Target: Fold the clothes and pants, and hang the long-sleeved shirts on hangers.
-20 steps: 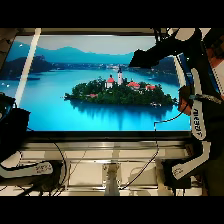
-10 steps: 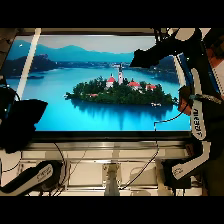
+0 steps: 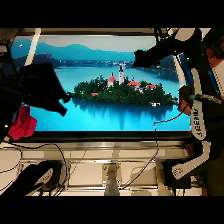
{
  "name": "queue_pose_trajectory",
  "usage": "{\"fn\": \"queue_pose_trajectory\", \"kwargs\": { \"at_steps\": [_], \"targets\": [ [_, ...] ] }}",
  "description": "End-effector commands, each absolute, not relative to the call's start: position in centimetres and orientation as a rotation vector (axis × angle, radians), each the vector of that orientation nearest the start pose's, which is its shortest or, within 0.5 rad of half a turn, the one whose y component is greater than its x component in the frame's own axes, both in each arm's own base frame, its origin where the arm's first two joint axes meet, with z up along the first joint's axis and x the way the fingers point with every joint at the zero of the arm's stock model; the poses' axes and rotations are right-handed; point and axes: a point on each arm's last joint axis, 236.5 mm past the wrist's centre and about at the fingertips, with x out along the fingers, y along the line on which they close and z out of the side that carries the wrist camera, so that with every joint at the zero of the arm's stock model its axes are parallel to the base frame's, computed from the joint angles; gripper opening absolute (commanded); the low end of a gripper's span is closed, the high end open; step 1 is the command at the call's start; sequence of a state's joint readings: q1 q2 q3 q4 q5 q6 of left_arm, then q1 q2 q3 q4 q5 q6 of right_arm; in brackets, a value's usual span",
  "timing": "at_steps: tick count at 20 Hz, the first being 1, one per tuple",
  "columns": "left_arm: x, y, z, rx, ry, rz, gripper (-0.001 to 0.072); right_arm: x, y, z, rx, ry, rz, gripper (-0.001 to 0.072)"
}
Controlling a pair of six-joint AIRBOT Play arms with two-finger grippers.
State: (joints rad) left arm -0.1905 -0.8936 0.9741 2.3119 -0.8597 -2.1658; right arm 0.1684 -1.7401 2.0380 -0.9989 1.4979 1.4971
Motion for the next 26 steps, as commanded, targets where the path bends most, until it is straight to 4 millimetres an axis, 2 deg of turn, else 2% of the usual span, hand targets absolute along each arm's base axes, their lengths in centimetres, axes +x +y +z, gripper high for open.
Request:
{"fn": "queue_pose_trajectory", "kwargs": {
  "at_steps": [1,2,4,6,8,10,12,14,18,20,24,26],
  "targets": [
    [41.1,-4.4,16.2,0.078,0.524,0.063,0.0046,46.9,20.7,13.0,0.215,1.169,0.653,0.0016],
    [41.5,-7.3,15.4,0.055,0.533,-0.016,0.0046,47.1,20.7,13.0,0.216,1.163,0.651,0.0017],
    [41.9,-11.9,12.7,0.038,0.582,-0.116,0.0046,47.3,20.7,13.0,0.215,1.155,0.645,0.0016],
    [42.3,-15.2,9.2,0.070,0.641,-0.179,0.0046,47.3,20.4,12.9,0.206,1.158,0.634,0.0016],
    [42.8,-18.7,6.5,0.009,0.673,-0.232,0.0046,47.3,20.3,12.8,0.201,1.160,0.629,0.0016],
    [42.9,-22.9,5.4,-0.073,0.661,-0.324,0.0045,47.4,20.2,12.7,0.198,1.160,0.624,0.0016],
    [42.4,-26.6,5.3,-0.115,0.631,-0.410,0.0044,47.6,19.6,12.4,0.182,1.163,0.600,0.0016],
    [41.5,-29.1,4.6,-0.094,0.645,-0.458,0.0044,47.9,18.8,12.0,0.161,1.165,0.562,0.0016],
    [39.6,-32.8,4.3,-0.071,0.637,-0.542,0.0045,48.8,16.0,11.0,0.124,1.179,0.426,0.0016],
    [39.6,-33.6,4.9,-0.085,0.606,-0.567,0.0048,49.2,15.0,10.9,0.126,1.173,0.402,0.0016],
    [40.1,-35.1,7.6,-0.138,0.497,-0.627,0.0049,49.9,12.1,11.0,0.180,1.171,0.347,0.0015],
    [40.1,-35.0,7.5,-0.135,0.503,-0.624,0.0062,49.6,10.5,10.7,0.196,1.198,0.326,0.0014]
  ]
}}
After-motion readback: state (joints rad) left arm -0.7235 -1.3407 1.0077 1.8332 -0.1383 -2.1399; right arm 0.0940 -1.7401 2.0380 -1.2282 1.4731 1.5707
